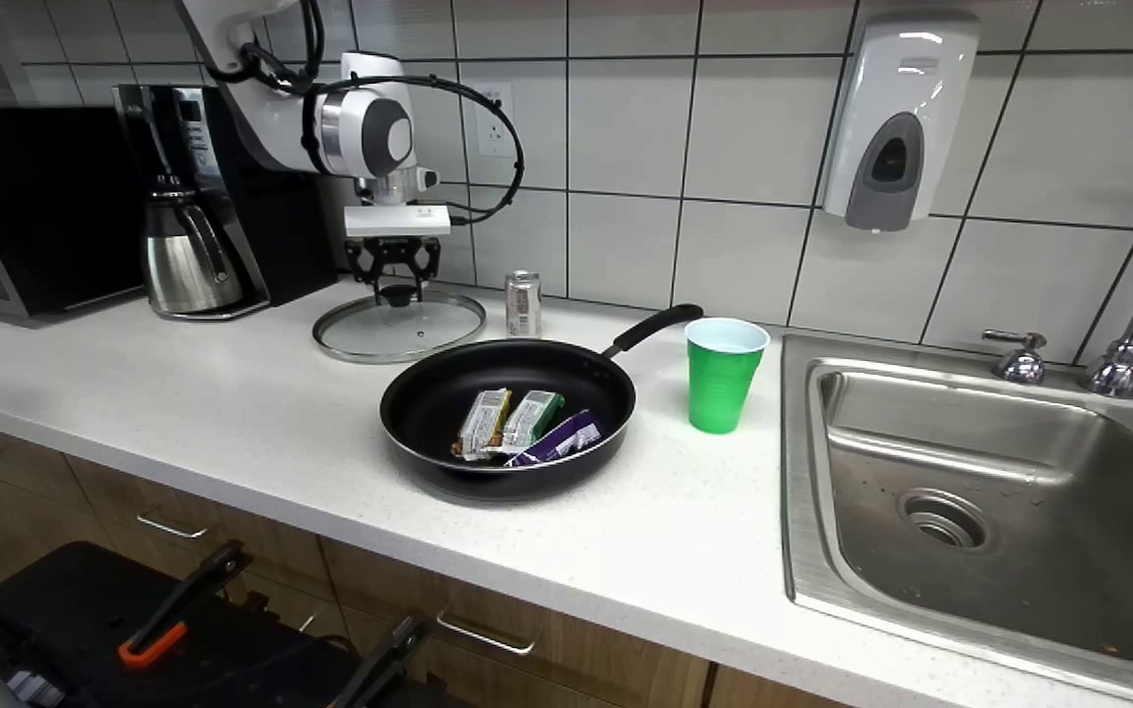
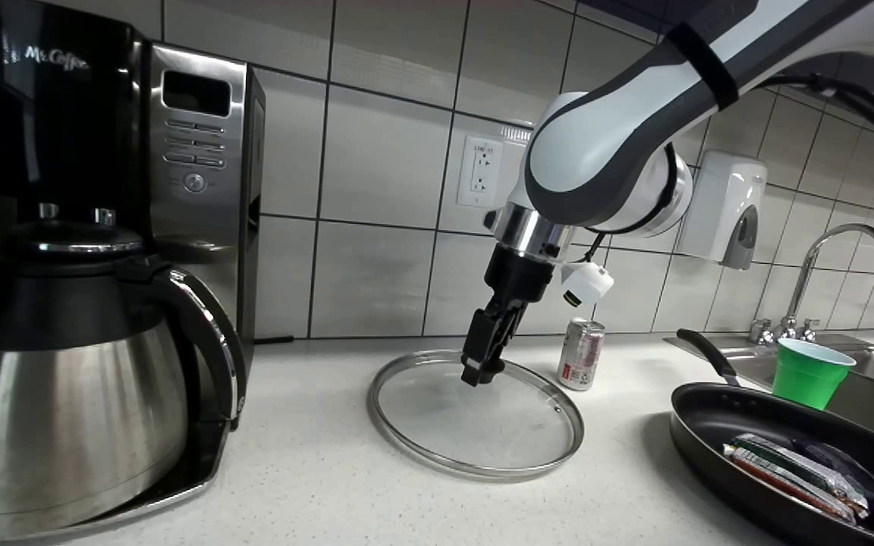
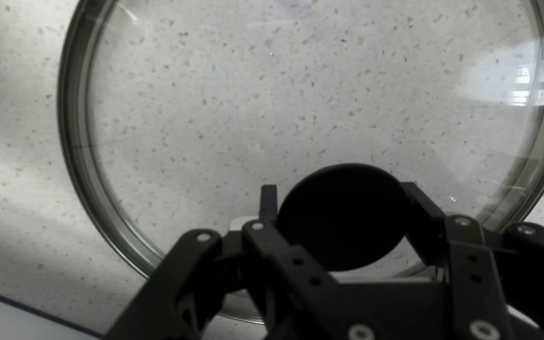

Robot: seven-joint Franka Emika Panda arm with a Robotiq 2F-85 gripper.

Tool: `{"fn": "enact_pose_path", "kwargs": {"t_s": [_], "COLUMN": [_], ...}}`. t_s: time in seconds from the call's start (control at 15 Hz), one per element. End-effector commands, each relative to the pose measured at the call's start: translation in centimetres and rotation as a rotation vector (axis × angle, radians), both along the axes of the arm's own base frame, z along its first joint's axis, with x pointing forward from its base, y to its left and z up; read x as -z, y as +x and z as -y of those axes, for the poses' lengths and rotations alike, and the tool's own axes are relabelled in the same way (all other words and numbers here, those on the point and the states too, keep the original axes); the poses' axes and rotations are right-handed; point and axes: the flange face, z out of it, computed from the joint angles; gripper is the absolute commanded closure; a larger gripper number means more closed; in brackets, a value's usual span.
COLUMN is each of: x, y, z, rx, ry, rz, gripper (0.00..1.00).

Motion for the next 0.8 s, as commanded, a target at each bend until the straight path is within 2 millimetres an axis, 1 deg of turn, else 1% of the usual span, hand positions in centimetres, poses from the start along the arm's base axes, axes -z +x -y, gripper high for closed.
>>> {"fn": "enact_pose_path", "kwargs": {"t_s": [0.0,0.2,0.4,0.73], "x": [-4.0,-5.4,-6.3,-6.9], "y": [-0.5,-0.9,-1.4,-2.6], "z": [-0.5,-1.1,-1.4,-1.3], "rx": [-0.025,-0.023,-0.015,-0.025], "ry": [0.001,0.003,0.0,-0.011], "rz": [0.028,0.046,0.049,0.044], "gripper": [0.61,0.61,0.61,0.61]}}
